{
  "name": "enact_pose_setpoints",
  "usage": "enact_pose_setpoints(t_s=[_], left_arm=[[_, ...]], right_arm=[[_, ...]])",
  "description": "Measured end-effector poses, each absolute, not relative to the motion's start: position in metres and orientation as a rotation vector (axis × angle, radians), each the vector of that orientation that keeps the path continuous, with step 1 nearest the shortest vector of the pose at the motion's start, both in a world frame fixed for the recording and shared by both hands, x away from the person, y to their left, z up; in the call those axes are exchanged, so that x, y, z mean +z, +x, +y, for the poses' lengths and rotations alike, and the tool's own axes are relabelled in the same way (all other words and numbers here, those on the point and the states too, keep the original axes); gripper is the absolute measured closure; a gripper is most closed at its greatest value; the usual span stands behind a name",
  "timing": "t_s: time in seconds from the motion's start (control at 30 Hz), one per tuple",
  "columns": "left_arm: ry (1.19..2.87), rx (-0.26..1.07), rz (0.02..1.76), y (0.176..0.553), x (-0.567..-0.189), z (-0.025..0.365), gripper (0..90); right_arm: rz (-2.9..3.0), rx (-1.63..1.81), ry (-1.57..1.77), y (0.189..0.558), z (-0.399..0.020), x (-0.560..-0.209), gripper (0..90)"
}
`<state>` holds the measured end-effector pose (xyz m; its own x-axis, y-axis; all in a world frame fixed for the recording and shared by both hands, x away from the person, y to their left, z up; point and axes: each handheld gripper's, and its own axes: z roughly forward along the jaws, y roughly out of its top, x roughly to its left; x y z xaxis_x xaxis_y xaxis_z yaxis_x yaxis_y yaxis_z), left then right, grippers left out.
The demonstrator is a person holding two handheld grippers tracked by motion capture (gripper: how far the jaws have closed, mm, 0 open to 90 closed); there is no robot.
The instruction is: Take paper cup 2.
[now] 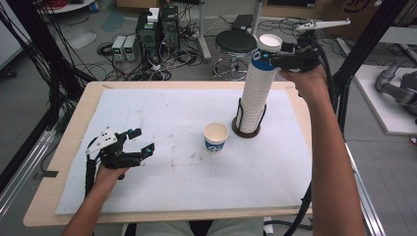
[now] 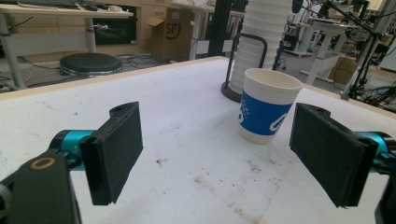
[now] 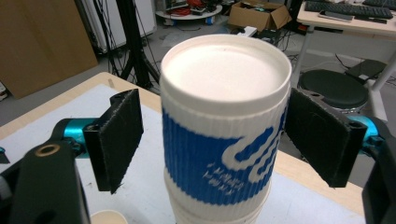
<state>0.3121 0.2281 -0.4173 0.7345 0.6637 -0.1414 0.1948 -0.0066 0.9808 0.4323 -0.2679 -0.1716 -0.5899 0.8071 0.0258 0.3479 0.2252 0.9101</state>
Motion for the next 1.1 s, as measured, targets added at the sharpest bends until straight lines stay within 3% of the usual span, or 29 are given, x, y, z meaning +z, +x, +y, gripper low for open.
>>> enact_pose_setpoints(t_s=[0.4, 0.57, 1.1], left_arm=[[1.569, 0.415, 0.719, 0.313, -0.418, 0.229, 17.2], [1.577, 0.407, 0.716, 0.313, -0.418, 0.228, 17.2], [1.582, 0.399, 0.714, 0.314, -0.419, 0.228, 17.2]], right_arm=[[2.022, 1.357, 1.076, 0.442, -0.268, -0.166, 20.2], [2.035, 1.361, 1.018, 0.443, -0.265, -0.163, 28.6], [2.049, 1.324, 1.017, 0.443, -0.262, -0.159, 31.5]])
